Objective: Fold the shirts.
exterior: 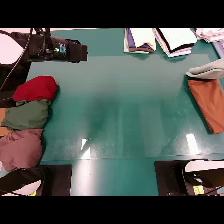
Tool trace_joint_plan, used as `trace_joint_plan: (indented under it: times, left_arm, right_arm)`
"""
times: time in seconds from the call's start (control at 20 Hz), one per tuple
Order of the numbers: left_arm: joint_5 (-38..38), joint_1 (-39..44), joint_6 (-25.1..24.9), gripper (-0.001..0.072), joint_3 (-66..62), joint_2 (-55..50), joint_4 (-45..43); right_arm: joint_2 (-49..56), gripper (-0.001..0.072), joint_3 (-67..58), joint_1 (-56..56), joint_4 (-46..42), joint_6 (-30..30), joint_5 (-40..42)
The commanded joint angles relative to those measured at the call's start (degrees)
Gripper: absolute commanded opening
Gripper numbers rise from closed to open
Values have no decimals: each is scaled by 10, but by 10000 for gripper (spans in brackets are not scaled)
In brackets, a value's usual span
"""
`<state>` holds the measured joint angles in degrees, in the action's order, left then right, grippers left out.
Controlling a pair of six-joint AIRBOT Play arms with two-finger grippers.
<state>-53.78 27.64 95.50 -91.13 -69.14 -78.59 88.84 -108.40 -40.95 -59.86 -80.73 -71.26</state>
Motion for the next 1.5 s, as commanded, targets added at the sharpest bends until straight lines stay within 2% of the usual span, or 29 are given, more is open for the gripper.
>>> trace_joint_plan:
  times: [0.0,0.3,0.7,0.75,0.8,0.85,0.9,1.15,1.35,1.45]
  left_arm:
    - [-5,0,0,28,0,0,-1]
    - [-9,0,-9,28,0,0,-1]
    - [-9,0,-30,28,0,0,-1]
    - [-9,0,-30,29,0,0,-1]
    - [-9,0,-30,28,0,0,-1]
    - [-9,0,-30,29,0,0,-1]
    - [-9,0,-30,29,0,0,-1]
    - [-9,0,-30,29,0,0,0]
    - [-2,0,-29,29,0,0,0]
    - [-2,0,-29,29,0,0,-1]
  right_arm:
    - [-21,17,-18,-6,-3,-5,-20]
    - [-34,17,-6,-39,-22,-4,-104]
    - [-139,21,245,-97,-176,3,-92]
    - [-145,76,264,-109,-187,3,-95]
    - [-150,296,281,-123,-195,3,-99]
    - [-155,463,293,-135,-197,2,-99]
    - [-161,535,304,-147,-193,2,-99]
    - [-210,534,308,-126,-105,3,-46]
    - [-249,533,308,15,1,2,-23]
    - [-255,533,308,124,14,2,-20]
